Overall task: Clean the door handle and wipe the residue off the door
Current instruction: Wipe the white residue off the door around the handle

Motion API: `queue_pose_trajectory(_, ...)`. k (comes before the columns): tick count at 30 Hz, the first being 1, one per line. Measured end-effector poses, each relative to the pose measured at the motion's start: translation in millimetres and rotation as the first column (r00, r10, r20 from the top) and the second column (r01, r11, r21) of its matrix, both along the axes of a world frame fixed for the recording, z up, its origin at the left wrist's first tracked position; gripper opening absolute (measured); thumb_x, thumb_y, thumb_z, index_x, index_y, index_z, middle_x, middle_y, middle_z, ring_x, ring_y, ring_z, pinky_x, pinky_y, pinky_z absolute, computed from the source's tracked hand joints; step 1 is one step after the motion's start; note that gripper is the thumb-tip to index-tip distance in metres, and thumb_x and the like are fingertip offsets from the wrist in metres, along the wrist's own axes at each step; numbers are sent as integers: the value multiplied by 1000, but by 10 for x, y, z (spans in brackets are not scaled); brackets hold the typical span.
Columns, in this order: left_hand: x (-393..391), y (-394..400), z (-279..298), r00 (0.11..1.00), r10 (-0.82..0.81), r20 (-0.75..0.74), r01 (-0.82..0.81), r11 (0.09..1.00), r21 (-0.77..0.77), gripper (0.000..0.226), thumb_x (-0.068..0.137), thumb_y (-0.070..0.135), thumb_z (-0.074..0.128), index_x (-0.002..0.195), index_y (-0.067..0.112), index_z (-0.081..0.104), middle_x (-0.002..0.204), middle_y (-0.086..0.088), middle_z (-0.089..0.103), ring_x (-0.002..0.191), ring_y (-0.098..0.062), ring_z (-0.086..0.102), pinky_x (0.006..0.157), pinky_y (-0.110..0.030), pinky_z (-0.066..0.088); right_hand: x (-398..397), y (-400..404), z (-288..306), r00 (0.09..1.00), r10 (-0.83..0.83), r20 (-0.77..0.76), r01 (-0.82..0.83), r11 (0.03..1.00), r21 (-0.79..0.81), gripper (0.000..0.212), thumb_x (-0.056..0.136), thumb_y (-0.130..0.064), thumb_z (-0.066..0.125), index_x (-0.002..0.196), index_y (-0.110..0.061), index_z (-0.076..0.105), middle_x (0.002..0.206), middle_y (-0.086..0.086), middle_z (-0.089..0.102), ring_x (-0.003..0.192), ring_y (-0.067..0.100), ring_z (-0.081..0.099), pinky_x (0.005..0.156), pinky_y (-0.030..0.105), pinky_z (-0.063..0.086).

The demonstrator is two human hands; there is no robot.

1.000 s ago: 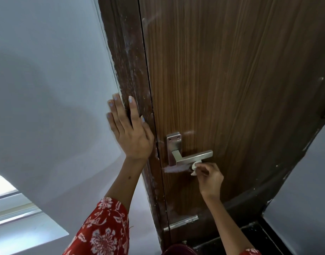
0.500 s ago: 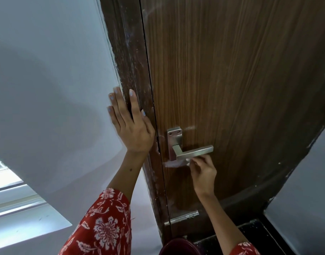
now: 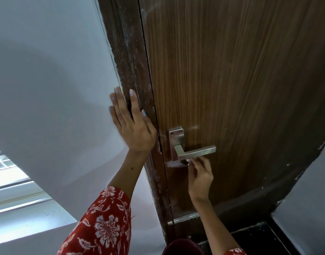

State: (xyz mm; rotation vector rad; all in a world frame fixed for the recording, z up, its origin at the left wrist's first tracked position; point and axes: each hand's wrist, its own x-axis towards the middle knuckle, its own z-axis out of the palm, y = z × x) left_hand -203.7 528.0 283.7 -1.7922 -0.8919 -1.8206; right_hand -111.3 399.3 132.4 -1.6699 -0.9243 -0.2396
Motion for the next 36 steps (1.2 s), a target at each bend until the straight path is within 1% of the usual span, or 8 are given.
queue_pose_trajectory(8, -72, -3, -8, 999, -14, -41, 15, 1000, 5, 43, 97, 12, 37, 140, 8, 35, 141, -30, 43, 136, -41, 31, 120, -40, 14, -127, 20, -64, 1000, 21, -1, -21, 1000, 18, 28, 74, 8, 69, 100, -3, 69, 109, 14, 62, 100, 22, 61, 80, 40, 57)
queue_pose_trajectory(12, -52, 18, -19, 999, 13, -41, -12, 1000, 16, 44, 95, 12, 36, 140, 7, 36, 140, -30, 44, 136, -40, 32, 119, -40, 16, -313, 56, -166, 971, 138, 195, -145, 989, 19, 31, 74, 4, 71, 104, -4, 68, 108, 13, 64, 105, 14, 54, 95, 36, 47)
queue_pose_trajectory(16, -48, 54, -49, 999, 29, -38, -28, 999, 28, 45, 94, 11, 37, 140, 6, 36, 140, -30, 44, 136, -39, 31, 119, -40, 16, -341, 121, -183, 999, 41, -27, -39, 995, 93, 30, 79, 3, 65, 109, -3, 65, 112, 16, 58, 103, 23, 58, 85, 40, 54)
queue_pose_trajectory(21, -54, 59, -62, 999, 16, -47, -14, 1000, 27, 45, 96, 12, 33, 140, 6, 35, 140, -31, 43, 137, -40, 30, 119, -41, 16, -481, 135, -234, 953, 158, 260, -173, 984, 36, 32, 87, -11, 54, 117, -4, 62, 120, 11, 52, 115, 14, 45, 110, 16, 23)
queue_pose_trajectory(25, -52, 57, -61, 999, 10, -47, -9, 1000, 26, 45, 96, 13, 33, 140, 5, 35, 140, -30, 42, 137, -39, 30, 119, -41, 16, -513, 200, -260, 998, 14, 64, -19, 997, 74, 32, 86, -7, 53, 117, -5, 61, 121, 11, 51, 118, 13, 44, 99, 42, 46)
queue_pose_trajectory(29, -58, 52, -62, 999, 9, -49, -8, 1000, 21, 47, 95, 13, 35, 141, 6, 34, 141, -30, 42, 137, -40, 30, 119, -41, 16, -604, 170, -241, 926, 236, 294, -245, 970, -9, 34, 89, -12, 52, 121, -5, 60, 126, 4, 46, 115, 16, 47, 92, 34, 51)
queue_pose_trajectory(34, -54, 70, -74, 999, 25, -42, -24, 999, 30, 49, 94, 12, 40, 142, 6, 34, 141, -28, 42, 138, -39, 30, 119, -40, 15, -397, 154, -221, 983, -28, -179, 54, 988, 146, 44, 78, 12, 61, 114, -14, 61, 120, 5, 47, 109, 22, 55, 91, 29, 51)
queue_pose_trajectory(36, -54, 74, -81, 999, 24, -40, -23, 999, 37, 48, 94, 12, 39, 142, 6, 34, 142, -28, 42, 138, -39, 30, 119, -41, 15, -411, 132, -201, 997, 14, -80, -5, 993, 114, 37, 81, 5, 61, 113, -12, 62, 119, 8, 49, 111, 22, 53, 93, 32, 50)
